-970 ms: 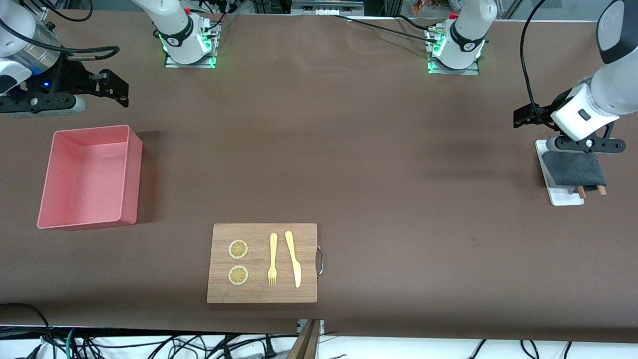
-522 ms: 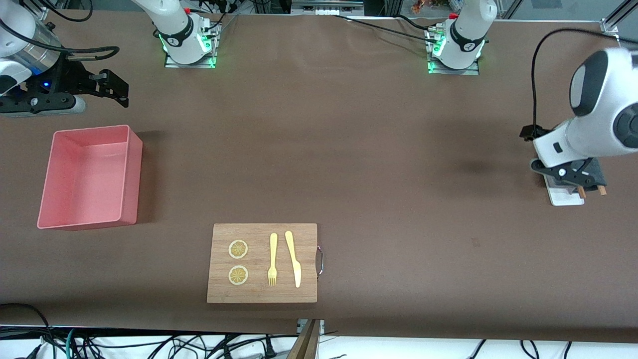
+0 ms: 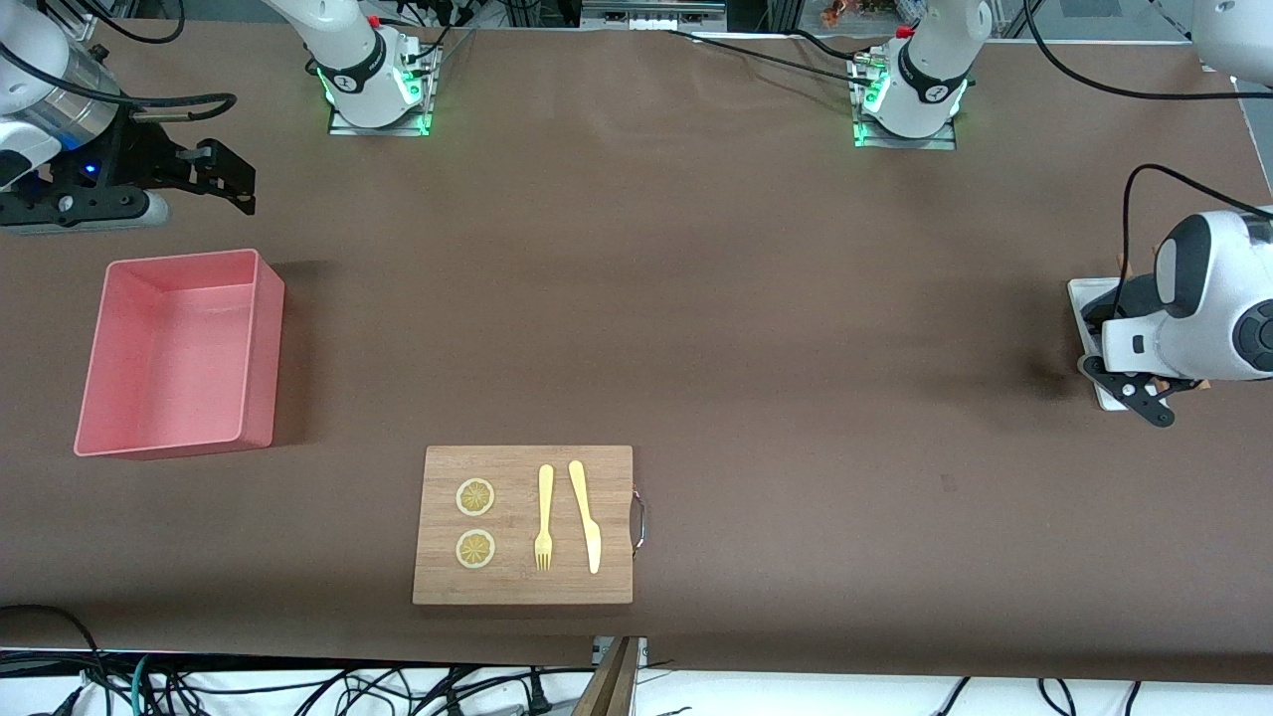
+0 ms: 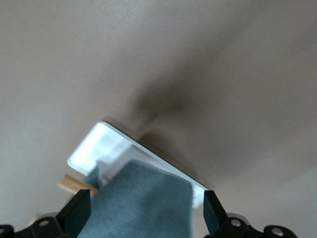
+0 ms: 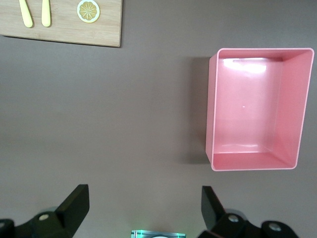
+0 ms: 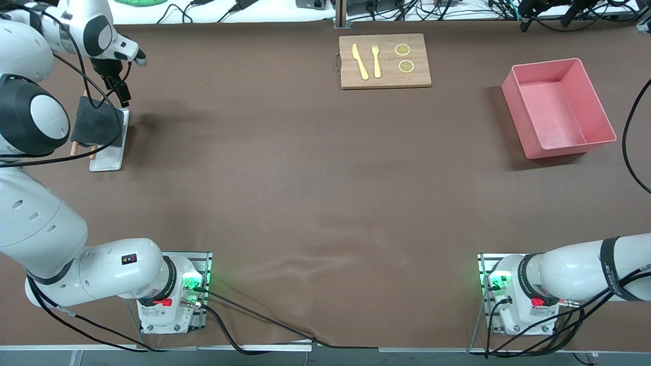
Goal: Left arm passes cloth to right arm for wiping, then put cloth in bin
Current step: 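Lower the left gripper onto the grey-pink cloth on the white tray and grasp it, then lift the cloth with the left gripper while the right gripper reaches forward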
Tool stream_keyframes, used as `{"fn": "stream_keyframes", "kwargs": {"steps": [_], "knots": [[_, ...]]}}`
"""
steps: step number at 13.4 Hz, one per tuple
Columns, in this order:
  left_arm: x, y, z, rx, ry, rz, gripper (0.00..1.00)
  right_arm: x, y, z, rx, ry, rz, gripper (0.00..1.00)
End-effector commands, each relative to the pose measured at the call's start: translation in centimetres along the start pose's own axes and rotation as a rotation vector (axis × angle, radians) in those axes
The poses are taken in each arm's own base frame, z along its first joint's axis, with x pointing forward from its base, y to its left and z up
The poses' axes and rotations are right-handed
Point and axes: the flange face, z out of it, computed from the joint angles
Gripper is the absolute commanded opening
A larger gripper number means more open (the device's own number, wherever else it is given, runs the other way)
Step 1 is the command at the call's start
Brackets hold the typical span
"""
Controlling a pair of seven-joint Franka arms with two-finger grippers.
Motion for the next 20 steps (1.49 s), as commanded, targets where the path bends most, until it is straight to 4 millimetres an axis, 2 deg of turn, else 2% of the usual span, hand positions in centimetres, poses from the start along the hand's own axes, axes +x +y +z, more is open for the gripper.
{"fn": "stream_keyframes", "kwargs": {"steps": [1,4,6,12,13,15,16,17,18,20], "knots": [[0.4,0.1,0.9,0.071,0.012,0.215,1.0,0.2,0.3,-0.5,0.012,-0.005,0.011,1.0],[-1.1,-0.1,3.0,0.03,0.005,0.359,1.0,0.2,0.0,-0.6,0.012,-0.002,0.008,1.0],[-2.8,-0.4,4.4,-0.004,0.017,0.361,1.0,0.3,-0.2,-0.2,0.011,-0.006,0.008,1.0],[-2.9,-0.7,7.1,-0.034,0.04,0.396,1.0,0.4,0.0,0.2,0.007,-0.011,0.005,1.0],[-3.0,-0.8,7.3,-0.037,0.041,0.4,0.96,0.5,0.0,0.5,0.006,-0.017,0.001,1.0],[-3.0,-0.7,7.4,-0.052,0.066,0.423,0.52,0.9,-0.2,2.5,0.004,-0.058,-0.005,1.0],[-3.0,-0.8,7.4,-0.054,0.069,0.447,0.28,0.9,-0.4,2.7,0.009,-0.061,-0.034,1.0],[-3.0,-0.8,7.3,-0.053,0.07,0.474,0.12,0.6,-0.7,2.6,0.011,-0.065,-0.098,1.0],[-3.0,-1.0,7.1,-0.049,0.072,0.484,0.03,0.2,-1.8,2.2,0.027,-0.064,-0.164,1.0],[-3.1,-1.0,6.7,-0.053,0.068,0.489,0.0,0.0,-2.9,1.8,0.09,-0.055,-0.28,1.0]]}}
